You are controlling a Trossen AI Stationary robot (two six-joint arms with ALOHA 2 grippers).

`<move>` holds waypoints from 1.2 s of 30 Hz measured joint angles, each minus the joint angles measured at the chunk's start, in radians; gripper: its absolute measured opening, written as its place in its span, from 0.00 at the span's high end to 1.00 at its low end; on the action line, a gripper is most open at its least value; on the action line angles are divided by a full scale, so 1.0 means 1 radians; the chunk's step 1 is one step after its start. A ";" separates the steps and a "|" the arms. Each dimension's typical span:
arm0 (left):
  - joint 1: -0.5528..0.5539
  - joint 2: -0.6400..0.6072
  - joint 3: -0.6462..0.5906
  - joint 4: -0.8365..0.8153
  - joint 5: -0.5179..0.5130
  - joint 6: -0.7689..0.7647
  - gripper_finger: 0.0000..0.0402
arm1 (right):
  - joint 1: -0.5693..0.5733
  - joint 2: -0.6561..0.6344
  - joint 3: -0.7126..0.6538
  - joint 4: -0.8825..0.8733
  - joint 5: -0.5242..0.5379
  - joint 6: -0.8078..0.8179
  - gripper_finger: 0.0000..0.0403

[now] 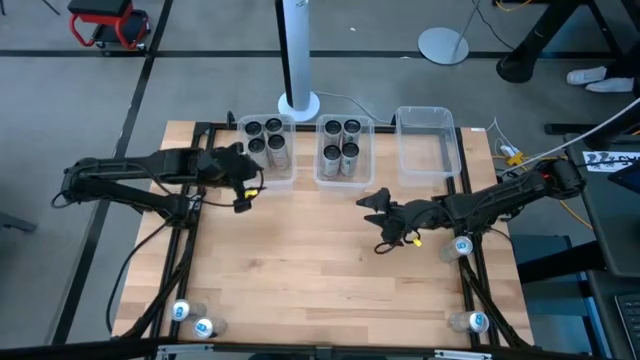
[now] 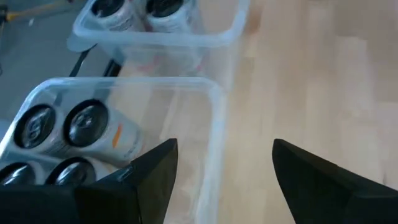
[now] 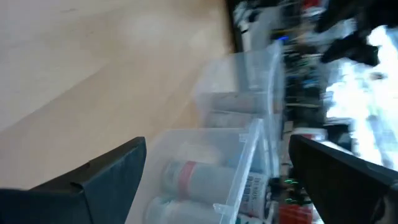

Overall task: Sort soda cans
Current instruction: Put the top right white and blue soda can into the right transparent bin

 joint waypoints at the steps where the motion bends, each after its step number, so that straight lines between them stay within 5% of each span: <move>1: -0.011 -0.010 -0.008 0.004 0.000 -0.001 0.38 | 0.000 -0.001 0.049 -0.098 -0.011 0.023 0.02; 8: -0.092 -0.062 -0.141 0.251 0.003 0.008 0.37 | 0.000 -0.008 0.437 -0.759 -0.087 0.250 0.02; 16: -0.181 -0.042 -0.281 0.762 0.003 0.111 0.37 | 0.000 -0.009 0.761 -1.331 -0.308 0.753 0.02; 25: -0.203 -0.005 -0.342 0.953 0.004 0.188 0.37 | 0.094 -0.008 0.743 -1.620 -0.589 1.312 0.02; 36: -0.203 -0.004 -0.341 0.854 0.003 0.177 0.37 | 0.352 0.007 0.601 -1.683 -0.676 1.627 0.02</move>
